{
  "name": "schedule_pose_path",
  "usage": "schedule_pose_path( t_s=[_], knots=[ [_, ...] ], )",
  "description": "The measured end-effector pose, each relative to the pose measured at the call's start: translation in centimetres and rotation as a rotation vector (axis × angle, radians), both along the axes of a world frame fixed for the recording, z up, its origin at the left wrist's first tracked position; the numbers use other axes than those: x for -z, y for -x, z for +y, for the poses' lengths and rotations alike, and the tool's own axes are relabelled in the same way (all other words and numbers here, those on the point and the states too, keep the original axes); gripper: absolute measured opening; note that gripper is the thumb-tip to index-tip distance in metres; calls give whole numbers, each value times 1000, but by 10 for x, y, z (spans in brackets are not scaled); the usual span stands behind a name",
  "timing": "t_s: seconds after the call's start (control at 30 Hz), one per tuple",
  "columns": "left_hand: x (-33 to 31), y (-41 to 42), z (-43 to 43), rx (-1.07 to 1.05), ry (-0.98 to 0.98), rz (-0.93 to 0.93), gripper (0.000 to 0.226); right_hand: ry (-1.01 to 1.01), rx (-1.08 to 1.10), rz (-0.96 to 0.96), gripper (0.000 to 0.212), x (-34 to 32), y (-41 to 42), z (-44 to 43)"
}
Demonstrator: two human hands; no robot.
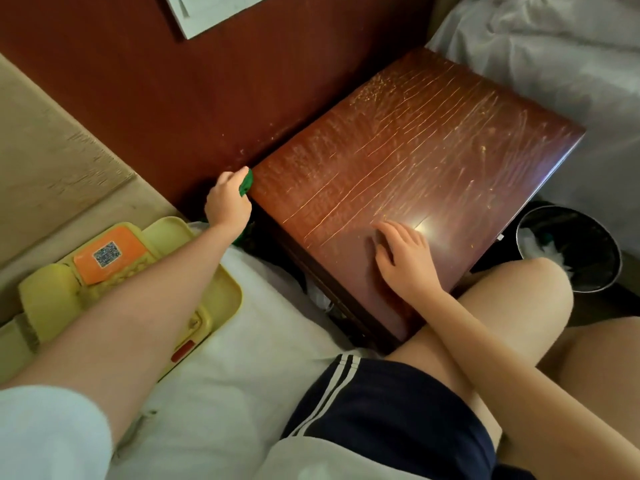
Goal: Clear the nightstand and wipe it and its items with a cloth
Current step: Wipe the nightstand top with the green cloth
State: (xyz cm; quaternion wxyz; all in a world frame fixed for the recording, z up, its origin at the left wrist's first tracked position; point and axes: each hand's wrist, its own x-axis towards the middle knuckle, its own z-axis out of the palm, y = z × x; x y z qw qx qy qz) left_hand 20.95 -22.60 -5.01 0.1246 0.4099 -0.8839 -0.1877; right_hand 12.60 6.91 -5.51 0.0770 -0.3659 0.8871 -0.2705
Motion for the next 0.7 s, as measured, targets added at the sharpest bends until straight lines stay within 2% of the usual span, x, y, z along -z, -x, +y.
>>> schedule_pose_path(
  t_s=[0.17,0.37,0.5,0.63,0.7],
  knots=[
    [6,-11,5,84,36,-92,61,-85,16,28,42,8,-2,3],
    [4,-16,23,141,118,-198,63,-94,5,30,41,12,-3,3],
    [4,-22,42,205,241,-320,65,-95,-15,21,43,12,-2,5],
    [1,-28,60,361,191,-337,58,-80,-16,20,43,12,-3,6],
    [-1,-33,61,416,141,-326,66,-79,-20,18,43,12,-2,6]
  ],
)
